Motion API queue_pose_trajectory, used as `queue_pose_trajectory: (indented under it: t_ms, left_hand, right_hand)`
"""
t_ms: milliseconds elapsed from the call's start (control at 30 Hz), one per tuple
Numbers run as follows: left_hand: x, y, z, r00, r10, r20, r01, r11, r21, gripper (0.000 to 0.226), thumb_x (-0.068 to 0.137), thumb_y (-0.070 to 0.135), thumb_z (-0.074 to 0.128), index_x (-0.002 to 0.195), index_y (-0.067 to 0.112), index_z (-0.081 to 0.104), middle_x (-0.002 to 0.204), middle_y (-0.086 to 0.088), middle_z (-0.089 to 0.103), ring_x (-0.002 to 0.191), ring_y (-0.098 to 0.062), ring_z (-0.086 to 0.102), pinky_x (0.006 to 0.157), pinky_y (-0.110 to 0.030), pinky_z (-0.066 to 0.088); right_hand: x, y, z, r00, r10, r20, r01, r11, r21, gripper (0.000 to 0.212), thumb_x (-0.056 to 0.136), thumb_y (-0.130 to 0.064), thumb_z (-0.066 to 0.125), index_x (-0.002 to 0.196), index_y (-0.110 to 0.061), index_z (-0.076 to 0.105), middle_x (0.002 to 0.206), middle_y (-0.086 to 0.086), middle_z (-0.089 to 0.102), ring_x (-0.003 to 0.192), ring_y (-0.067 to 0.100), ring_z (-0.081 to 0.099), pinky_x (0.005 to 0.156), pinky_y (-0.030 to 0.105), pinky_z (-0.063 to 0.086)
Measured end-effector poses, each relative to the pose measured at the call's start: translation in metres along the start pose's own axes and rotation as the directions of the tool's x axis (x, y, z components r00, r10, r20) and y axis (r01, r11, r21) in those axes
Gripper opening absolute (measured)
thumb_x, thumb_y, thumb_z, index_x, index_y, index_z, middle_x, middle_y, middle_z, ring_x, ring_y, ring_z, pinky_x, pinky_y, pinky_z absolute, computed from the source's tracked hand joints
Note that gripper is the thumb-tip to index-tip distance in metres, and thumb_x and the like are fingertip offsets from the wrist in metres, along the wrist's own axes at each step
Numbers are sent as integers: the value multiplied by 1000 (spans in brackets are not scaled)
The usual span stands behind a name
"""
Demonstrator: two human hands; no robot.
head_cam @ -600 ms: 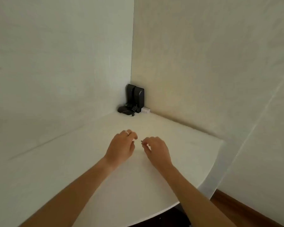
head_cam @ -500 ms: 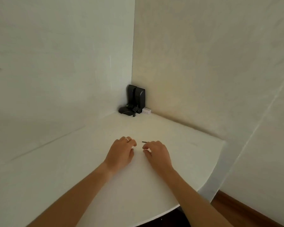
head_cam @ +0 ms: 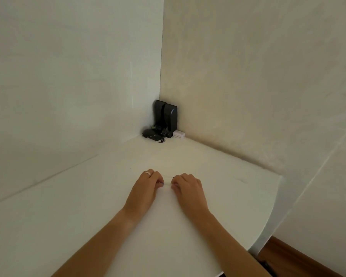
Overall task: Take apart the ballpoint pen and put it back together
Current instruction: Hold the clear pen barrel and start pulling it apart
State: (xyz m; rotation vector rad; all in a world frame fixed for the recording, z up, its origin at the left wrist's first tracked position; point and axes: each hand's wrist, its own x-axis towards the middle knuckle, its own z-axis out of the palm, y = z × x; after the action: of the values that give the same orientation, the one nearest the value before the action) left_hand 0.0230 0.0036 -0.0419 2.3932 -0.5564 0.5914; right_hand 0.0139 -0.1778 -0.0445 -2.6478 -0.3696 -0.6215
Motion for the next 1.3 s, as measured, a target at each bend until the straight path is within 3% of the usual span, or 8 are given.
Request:
queue_pose_trajectory:
  t_ms: [200,367,500,600,800,967,1067,1300]
  left_hand:
    - [5,-2,2,999,5,-53,0,995,95,6,89,11,67,88,17,65,88,3,61,84,-17,57,68,-33,50]
    - [5,11,-4,989,51,-137,-66,993,-103,4,98,20,57,98,18,60,93,8,58,84,-8,54,71,-26,48]
    - [-1,20,-10,992,102,-72,-118,954,-275,30,98,20,57,127,19,50,115,8,59,106,-10,59,88,-20,46]
    - [-2,17,-6,991,133,20,-126,970,-207,44,96,13,52,138,22,43,129,7,56,118,-7,54,98,-21,42]
    - [4,7,2,986,165,6,-164,983,-78,19,101,23,47,112,21,63,90,8,62,80,-10,58,75,-34,49]
    - [4,0,3,991,49,-121,-40,996,83,18,92,10,56,102,22,66,88,7,60,80,-14,57,73,-24,40]
    - [4,-6,4,989,-44,-144,63,990,124,30,82,-2,64,99,23,67,85,6,59,81,-16,57,74,-26,39]
    - [4,2,1,994,-28,-108,43,990,138,40,76,1,55,103,26,71,85,8,63,81,-13,58,75,-29,43]
  right_hand:
    - [5,1,5,994,-34,-107,31,999,-31,6,88,-16,68,92,-20,66,96,-5,60,90,18,53,83,31,45]
    - [4,-6,0,975,-61,-214,48,997,-64,6,88,-16,67,94,-18,65,84,-2,54,75,19,51,65,29,47]
    - [-1,-17,-7,963,-60,-263,78,995,58,9,91,-14,63,99,-19,63,82,-7,61,70,12,56,59,23,47]
    - [-6,-21,-12,981,-29,-193,78,965,249,15,92,-18,62,106,-24,63,91,-14,68,74,2,59,68,14,48]
    - [-4,-18,-23,986,28,-164,73,814,576,14,90,-9,68,97,-21,68,88,-13,71,74,15,68,62,20,52]
    - [-2,-14,-22,978,169,-122,-64,801,595,9,93,-12,64,91,-21,67,74,-8,69,67,15,65,61,18,50]
    - [3,-10,-21,963,270,13,-220,752,621,19,99,-21,55,85,-22,67,72,-4,70,61,12,63,60,20,49]
    - [9,-4,-21,947,318,49,-293,788,541,35,102,-30,49,70,-18,59,60,-4,55,55,4,45,55,15,36]
